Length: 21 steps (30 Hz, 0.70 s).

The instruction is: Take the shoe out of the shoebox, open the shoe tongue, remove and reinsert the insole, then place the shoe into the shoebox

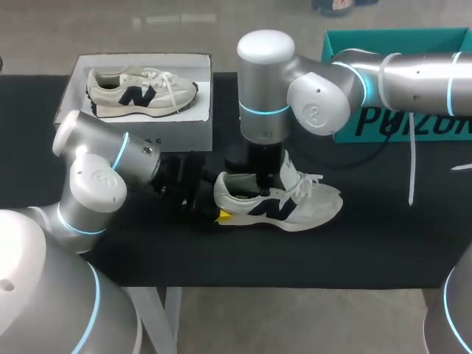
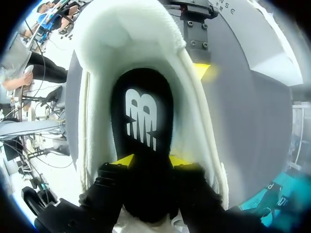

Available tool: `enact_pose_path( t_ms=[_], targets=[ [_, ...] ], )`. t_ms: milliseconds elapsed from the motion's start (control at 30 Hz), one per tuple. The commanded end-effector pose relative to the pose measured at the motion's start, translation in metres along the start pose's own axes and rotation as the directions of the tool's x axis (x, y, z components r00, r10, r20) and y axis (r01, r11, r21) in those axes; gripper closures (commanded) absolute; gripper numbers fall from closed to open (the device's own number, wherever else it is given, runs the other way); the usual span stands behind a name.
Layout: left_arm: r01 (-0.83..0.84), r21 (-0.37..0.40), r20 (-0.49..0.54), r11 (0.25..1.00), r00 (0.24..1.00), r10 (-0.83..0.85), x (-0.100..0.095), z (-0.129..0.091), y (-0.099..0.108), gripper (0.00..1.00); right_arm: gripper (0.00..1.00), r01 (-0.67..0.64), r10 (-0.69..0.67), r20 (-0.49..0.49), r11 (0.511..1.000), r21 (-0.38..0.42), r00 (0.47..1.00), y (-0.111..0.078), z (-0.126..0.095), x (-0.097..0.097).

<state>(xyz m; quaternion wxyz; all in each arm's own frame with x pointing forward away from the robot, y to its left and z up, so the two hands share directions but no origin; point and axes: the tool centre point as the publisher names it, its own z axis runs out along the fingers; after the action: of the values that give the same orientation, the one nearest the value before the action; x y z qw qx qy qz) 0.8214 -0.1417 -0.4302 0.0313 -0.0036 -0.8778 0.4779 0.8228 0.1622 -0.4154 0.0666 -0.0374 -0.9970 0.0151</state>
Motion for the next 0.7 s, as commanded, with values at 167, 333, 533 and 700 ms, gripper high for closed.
enact_pose_path(
  t_ms=[167, 333, 533, 700],
  targets=[
    [0.000, 0.000, 0.002, 1.000, 1.000, 0.000, -0.001, 0.001, -0.001, 1.00, 0.56, -0.006, 0.006, -0.061, 1.000, 0.002, 0.998, 0.006, 0.041, 0.007],
    [0.000, 0.000, 0.002, 1.000, 1.000, 0.000, -0.001, 0.001, -0.001, 1.00, 1.00, -0.053, 0.052, -0.061, 0.998, -0.018, 0.997, 0.007, 0.046, 0.007],
    [0.000, 0.000, 0.002, 1.000, 1.000, 0.000, -0.001, 0.001, -0.001, 1.00, 1.00, -0.126, 0.123, -0.051, 0.990, -0.059, 0.991, 0.004, 0.035, 0.006],
    [0.000, 0.000, 0.002, 1.000, 1.000, 0.000, -0.001, 0.001, -0.001, 1.00, 1.00, -0.153, 0.153, -0.013, 0.976, -0.156, 0.988, 0.000, -0.001, 0.007]
  ],
)
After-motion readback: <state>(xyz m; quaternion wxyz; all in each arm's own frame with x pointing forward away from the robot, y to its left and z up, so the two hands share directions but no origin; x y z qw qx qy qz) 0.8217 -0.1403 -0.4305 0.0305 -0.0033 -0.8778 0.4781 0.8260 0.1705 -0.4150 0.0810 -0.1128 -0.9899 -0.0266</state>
